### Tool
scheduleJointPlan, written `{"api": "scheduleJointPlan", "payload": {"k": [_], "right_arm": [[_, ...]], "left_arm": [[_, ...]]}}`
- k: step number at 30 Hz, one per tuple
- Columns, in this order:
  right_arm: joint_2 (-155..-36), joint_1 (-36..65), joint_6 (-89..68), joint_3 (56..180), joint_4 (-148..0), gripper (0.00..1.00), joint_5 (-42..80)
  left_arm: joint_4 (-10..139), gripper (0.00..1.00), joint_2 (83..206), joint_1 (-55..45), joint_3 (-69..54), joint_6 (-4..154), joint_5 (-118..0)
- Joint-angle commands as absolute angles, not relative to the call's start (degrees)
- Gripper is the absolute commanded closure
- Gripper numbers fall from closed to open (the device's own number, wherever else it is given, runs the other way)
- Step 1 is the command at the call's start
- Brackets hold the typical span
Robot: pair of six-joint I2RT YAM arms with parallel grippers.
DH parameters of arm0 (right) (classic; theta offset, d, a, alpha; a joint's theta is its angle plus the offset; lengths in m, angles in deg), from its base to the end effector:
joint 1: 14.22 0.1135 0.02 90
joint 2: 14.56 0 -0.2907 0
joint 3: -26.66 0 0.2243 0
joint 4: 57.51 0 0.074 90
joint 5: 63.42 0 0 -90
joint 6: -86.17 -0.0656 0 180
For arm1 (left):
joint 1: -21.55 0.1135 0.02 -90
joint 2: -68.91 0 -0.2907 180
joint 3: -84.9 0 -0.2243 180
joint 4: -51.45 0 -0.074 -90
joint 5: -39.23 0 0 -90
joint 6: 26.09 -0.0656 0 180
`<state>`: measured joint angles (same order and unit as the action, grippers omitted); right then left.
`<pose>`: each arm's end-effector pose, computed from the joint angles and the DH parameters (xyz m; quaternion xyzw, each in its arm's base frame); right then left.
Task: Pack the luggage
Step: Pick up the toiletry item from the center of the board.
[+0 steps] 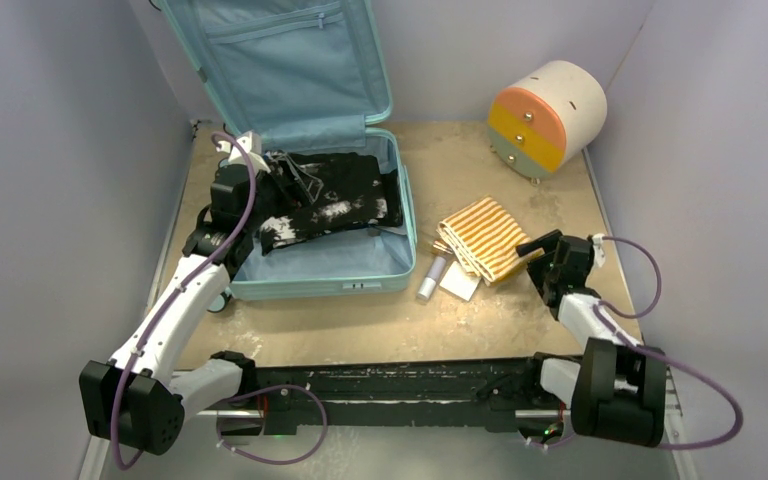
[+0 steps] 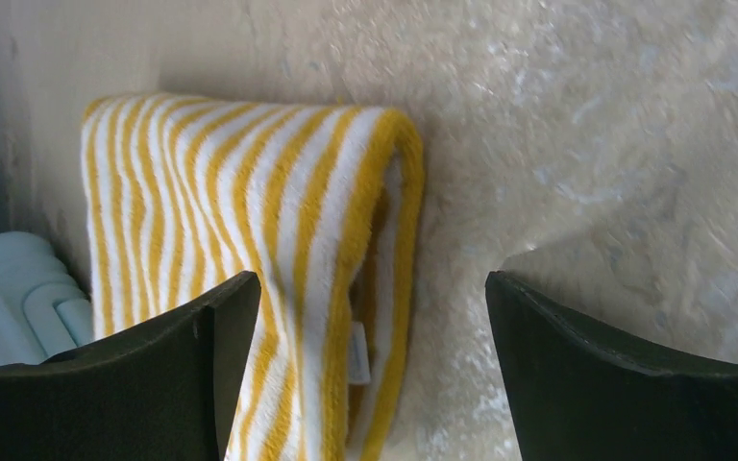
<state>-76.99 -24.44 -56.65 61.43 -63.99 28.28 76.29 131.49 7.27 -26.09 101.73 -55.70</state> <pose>0.1961 -0.0373 0.1887 0.4678 0.7494 0.1579 0.4411 0.2324 -0.0650 0.3526 -0.1407 0.7985 -0.2880 0.5097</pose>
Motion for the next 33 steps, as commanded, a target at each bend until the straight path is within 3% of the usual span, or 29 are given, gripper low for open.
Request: {"api": "scheduleJointPlan", "payload": {"k": [1, 9, 14, 17, 22, 33], "right_arm": [[-82.9, -25.2, -57.0, 64.7, -57.9, 0.11, 26.7], [-93.6, -25.2, -59.5, 68.3, -62.6, 0.17, 22.6], [-99.3, -25.2, -58.9, 71.2, -66.3, 0.27, 22.2], [-102.2, -25.3, -56.3, 72.6, -68.0, 0.44, 21.3], [-102.1, -25.2, -53.6, 73.3, -71.0, 0.56, 22.3], [-96.4, -25.3, -52.8, 73.2, -71.7, 1.00, 20.8]], "left_arm": [[73.3, 0.22, 131.3, 7.1, -26.9, 102.6, -57.2], [73.1, 0.22, 131.2, 7.1, -26.9, 103.2, -58.0], [73.1, 0.23, 131.0, 7.1, -26.9, 103.3, -58.0], [73.3, 0.23, 130.5, 7.1, -26.9, 103.1, -57.7], [73.4, 0.22, 130.2, 7.1, -26.9, 103.1, -57.5], [73.3, 0.23, 130.1, 7.1, -27.0, 103.2, -57.5]]}}
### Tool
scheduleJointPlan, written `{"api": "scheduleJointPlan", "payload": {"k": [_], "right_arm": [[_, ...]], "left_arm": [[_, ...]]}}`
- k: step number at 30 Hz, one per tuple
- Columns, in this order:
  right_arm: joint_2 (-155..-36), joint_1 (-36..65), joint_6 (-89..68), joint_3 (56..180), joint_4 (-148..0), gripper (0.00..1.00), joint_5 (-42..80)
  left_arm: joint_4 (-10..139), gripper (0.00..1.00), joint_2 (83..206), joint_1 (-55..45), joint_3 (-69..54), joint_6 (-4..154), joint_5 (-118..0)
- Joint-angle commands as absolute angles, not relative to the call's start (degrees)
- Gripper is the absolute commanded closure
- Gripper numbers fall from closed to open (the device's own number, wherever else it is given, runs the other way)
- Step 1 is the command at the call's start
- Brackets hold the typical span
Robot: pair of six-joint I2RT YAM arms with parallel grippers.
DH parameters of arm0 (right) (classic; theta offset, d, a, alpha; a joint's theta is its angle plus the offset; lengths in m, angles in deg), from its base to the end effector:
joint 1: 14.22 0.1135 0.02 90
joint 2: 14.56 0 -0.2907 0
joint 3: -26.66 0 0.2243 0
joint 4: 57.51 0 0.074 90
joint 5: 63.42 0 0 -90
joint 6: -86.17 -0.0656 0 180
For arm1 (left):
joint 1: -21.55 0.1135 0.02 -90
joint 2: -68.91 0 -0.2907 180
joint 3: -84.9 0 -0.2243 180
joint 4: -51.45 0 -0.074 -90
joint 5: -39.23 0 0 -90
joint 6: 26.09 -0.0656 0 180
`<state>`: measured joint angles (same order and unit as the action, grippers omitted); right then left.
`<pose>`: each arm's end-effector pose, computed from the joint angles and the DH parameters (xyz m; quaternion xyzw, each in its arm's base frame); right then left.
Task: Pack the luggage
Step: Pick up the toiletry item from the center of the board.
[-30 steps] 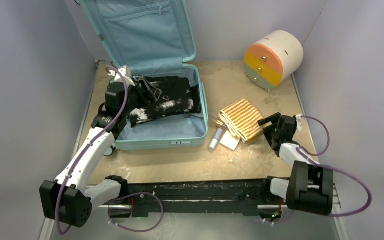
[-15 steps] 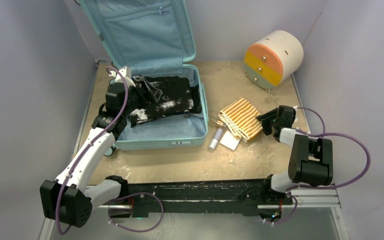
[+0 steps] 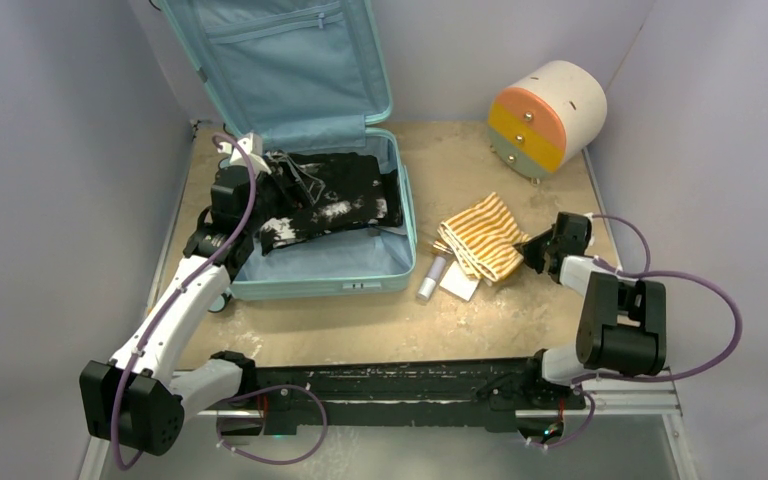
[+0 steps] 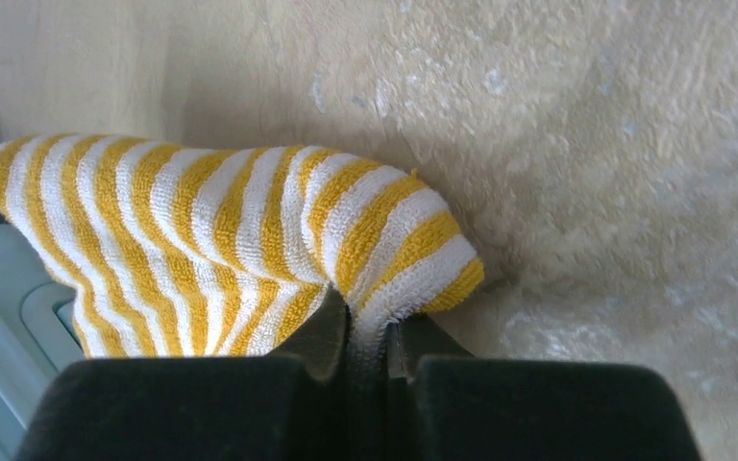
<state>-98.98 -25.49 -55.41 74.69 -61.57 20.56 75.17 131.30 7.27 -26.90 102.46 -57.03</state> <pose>0.2742 -0.0476 0.1794 0.4540 0.7852 0.1889 0.3764 0.2317 -0.0663 0.3510 -0.1383 0.7961 -0.3009 0.5066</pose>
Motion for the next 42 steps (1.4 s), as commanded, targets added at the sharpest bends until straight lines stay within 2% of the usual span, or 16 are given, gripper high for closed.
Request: {"api": "scheduleJointPlan", "payload": {"k": [1, 7, 8, 11, 12, 14, 16, 20, 28, 36, 42], "right_arm": [[-95.1, -25.3, -52.5, 73.6, -72.6, 1.00, 21.4], [-89.2, -25.3, -49.5, 76.3, -77.3, 1.00, 23.4], [-88.9, -25.3, -48.6, 76.8, -78.0, 0.90, 23.4], [-86.7, -25.3, -46.6, 78.3, -81.3, 0.43, 27.0], [-85.5, -25.4, -45.8, 79.0, -82.8, 0.34, 29.4], [-82.7, -25.3, -44.0, 80.8, -86.1, 0.22, 32.7], [-80.2, -25.3, -41.7, 82.7, -88.5, 0.16, 35.7], [-81.4, -25.2, -40.4, 83.6, -86.5, 0.13, 36.3], [-90.7, -25.2, -40.0, 84.4, -65.4, 0.17, 25.5], [-102.8, -25.2, -37.8, 91.1, -73.5, 0.17, 20.6], [-101.0, -25.2, -38.4, 83.3, -68.9, 0.18, 17.7]], "left_arm": [[73.2, 0.23, 130.2, 7.1, -27.0, 103.3, -57.6], [72.9, 0.23, 130.2, 7.2, -27.2, 103.6, -58.4], [72.8, 0.23, 130.3, 7.1, -27.3, 103.7, -58.6], [72.5, 0.23, 130.3, 7.1, -27.3, 104.0, -59.5], [72.2, 0.23, 130.3, 7.1, -27.4, 104.1, -59.9], [71.8, 0.23, 130.7, 7.1, -27.5, 104.7, -60.8], [71.8, 0.23, 130.9, 7.1, -27.5, 105.1, -61.2], [71.7, 0.23, 130.4, 7.3, -27.4, 105.9, -62.2], [72.1, 0.23, 126.9, 7.2, -27.2, 104.6, -60.3], [72.4, 0.24, 125.4, 7.2, -27.1, 104.8, -60.3], [72.1, 0.24, 126.0, 7.2, -27.2, 105.6, -61.4]]}}
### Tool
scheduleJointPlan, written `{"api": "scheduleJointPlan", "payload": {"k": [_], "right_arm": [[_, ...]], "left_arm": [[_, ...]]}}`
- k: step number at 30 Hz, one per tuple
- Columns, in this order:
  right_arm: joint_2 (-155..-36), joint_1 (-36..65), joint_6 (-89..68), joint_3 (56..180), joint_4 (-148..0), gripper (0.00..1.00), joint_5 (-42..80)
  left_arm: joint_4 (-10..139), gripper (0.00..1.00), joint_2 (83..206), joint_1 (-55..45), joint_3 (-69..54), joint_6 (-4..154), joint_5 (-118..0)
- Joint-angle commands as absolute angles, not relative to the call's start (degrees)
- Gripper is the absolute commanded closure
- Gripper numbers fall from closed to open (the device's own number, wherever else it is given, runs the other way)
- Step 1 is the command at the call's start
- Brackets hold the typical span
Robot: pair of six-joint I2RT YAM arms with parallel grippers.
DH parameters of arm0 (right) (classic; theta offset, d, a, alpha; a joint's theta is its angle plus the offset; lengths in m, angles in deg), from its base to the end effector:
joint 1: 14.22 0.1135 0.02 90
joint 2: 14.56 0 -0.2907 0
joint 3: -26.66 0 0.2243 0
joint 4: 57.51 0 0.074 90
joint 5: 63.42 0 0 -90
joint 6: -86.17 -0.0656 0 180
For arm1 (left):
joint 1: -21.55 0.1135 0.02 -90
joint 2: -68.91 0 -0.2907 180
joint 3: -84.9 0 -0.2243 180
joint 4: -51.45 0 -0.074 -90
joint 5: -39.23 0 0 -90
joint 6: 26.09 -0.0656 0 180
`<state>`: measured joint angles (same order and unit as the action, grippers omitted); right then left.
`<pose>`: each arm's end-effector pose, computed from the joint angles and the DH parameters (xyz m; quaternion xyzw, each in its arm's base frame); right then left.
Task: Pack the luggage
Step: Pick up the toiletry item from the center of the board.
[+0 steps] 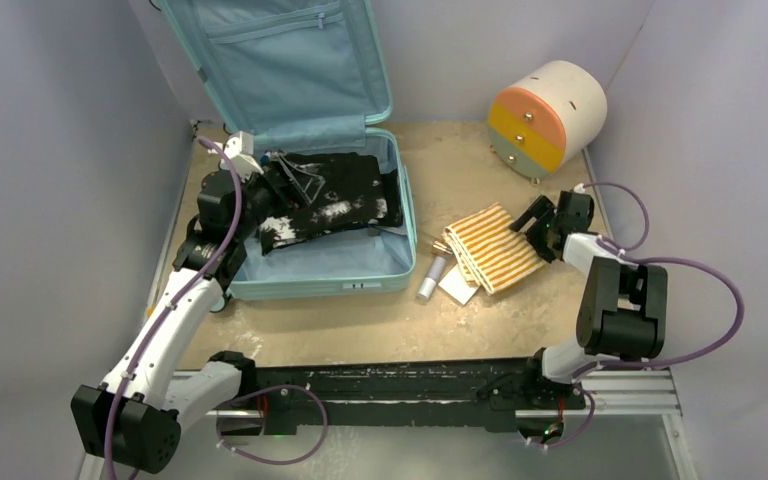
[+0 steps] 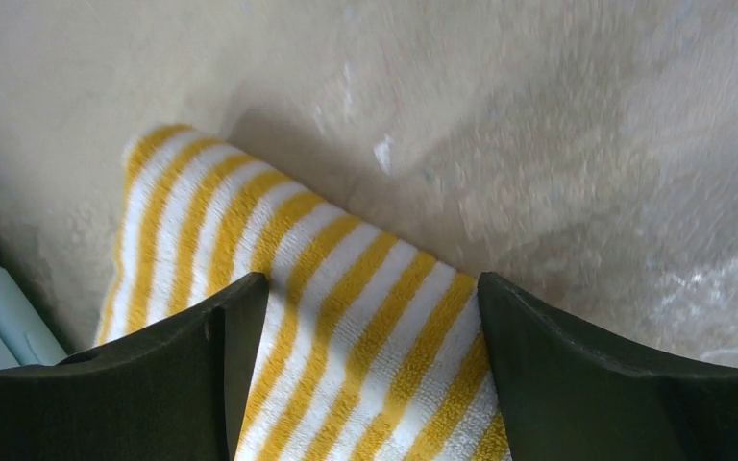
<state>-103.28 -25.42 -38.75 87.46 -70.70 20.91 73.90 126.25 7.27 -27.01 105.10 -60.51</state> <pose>0.3119 -0.0551 0.2075 0.3373 0.8446 0.1290 0.3952 0.2097 -0.0648 0.3720 -0.1277 0.7640 -0.3510 0.5262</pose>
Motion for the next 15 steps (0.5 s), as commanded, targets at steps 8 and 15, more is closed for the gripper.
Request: {"api": "scheduleJointPlan", "payload": {"k": [8, 15], "right_arm": [[-88.7, -25.2, -44.8, 70.2, -67.0, 0.19, 13.6], [-75.1, -25.2, -48.2, 65.2, -73.5, 0.18, 15.5]], "left_arm": [[70.6, 0.24, 126.1, 7.2, -28.3, 106.6, -62.1], [68.7, 0.25, 129.3, 7.2, -28.8, 107.9, -66.1]]}}
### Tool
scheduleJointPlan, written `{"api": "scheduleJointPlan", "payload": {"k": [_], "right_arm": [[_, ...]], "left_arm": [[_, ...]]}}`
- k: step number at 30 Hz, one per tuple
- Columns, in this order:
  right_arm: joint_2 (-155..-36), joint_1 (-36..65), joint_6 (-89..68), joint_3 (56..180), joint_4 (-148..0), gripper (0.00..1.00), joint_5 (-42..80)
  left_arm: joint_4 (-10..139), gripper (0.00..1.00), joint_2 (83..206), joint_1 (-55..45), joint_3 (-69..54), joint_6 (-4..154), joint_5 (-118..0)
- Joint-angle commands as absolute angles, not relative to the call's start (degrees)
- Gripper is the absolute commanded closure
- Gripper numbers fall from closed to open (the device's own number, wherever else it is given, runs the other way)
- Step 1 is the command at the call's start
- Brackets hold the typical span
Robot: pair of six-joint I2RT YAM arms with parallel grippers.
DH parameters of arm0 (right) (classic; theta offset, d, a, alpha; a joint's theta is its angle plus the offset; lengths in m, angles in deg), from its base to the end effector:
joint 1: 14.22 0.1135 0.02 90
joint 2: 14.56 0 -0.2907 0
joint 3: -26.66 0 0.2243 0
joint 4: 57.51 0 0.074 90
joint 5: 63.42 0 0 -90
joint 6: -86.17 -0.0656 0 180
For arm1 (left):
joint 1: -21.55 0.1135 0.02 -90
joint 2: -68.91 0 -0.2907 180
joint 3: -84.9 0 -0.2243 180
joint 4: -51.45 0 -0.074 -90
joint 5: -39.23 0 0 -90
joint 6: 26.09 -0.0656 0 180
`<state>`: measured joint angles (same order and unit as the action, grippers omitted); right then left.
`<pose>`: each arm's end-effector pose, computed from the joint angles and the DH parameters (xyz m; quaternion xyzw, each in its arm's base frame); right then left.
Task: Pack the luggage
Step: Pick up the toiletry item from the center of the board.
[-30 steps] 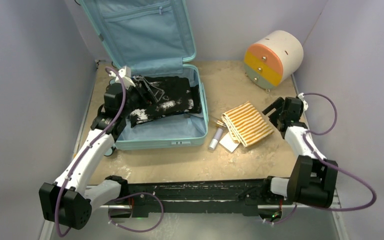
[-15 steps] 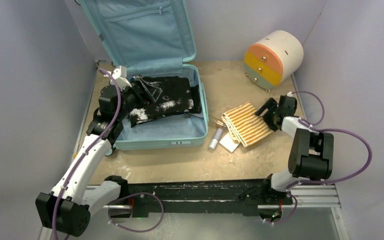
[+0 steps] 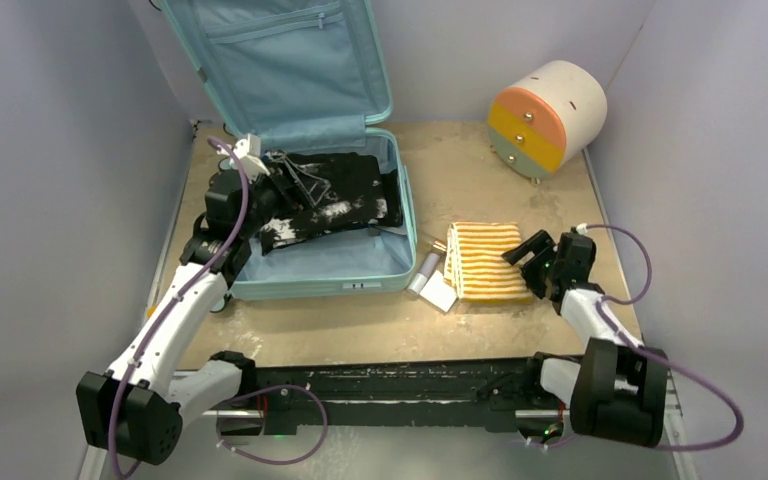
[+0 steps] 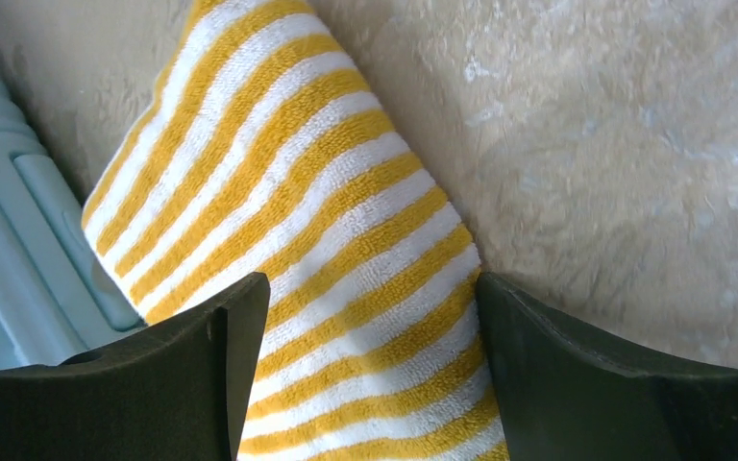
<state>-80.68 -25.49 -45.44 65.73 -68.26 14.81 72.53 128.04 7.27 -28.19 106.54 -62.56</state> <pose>0.2098 -0.0282 0.1926 0.3574 0.8199 0.2034 0.3983 0.2173 -0.0691 0.3616 -0.1292 0.7719 -0.3649 0.5042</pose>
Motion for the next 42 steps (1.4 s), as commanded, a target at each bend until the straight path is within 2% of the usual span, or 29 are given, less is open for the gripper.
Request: {"api": "scheduleJointPlan", "payload": {"k": [1, 5, 9, 13, 16, 21, 31, 42], "right_arm": [[-73.3, -25.2, -47.8, 65.4, -74.6, 0.18, 16.9], [-71.1, -25.3, -48.3, 68.1, -76.8, 0.15, 19.8], [-76.0, -25.3, -47.8, 73.4, -78.2, 0.15, 21.8], [-79.1, -25.3, -50.7, 72.7, -72.7, 0.17, 27.1], [-79.7, -25.3, -51.9, 70.9, -68.9, 0.18, 24.1], [-80.7, -25.3, -47.6, 70.7, -67.9, 0.18, 19.3], [-79.8, -25.2, -50.6, 63.9, -64.8, 0.19, 22.1], [-83.9, -25.2, -47.6, 65.2, -65.6, 0.15, 18.7]], "left_arm": [[68.2, 0.26, 129.4, 7.2, -28.9, 107.6, -66.7], [66.0, 0.33, 129.9, 3.2, -27.5, 102.3, -66.9], [71.6, 0.34, 132.6, -10.2, -21.1, 95.8, -56.2], [73.1, 0.37, 139.8, -23.2, -15.1, 93.0, -47.5], [71.7, 0.40, 148.6, -29.9, -10.2, 93.5, -46.9], [70.1, 0.60, 162.4, -31.6, -2.5, 97.8, -50.5], [72.0, 0.99, 183.2, -32.6, 12.4, 100.1, -55.7], [70.7, 1.00, 193.5, -32.3, 14.0, 102.1, -55.5]]}}
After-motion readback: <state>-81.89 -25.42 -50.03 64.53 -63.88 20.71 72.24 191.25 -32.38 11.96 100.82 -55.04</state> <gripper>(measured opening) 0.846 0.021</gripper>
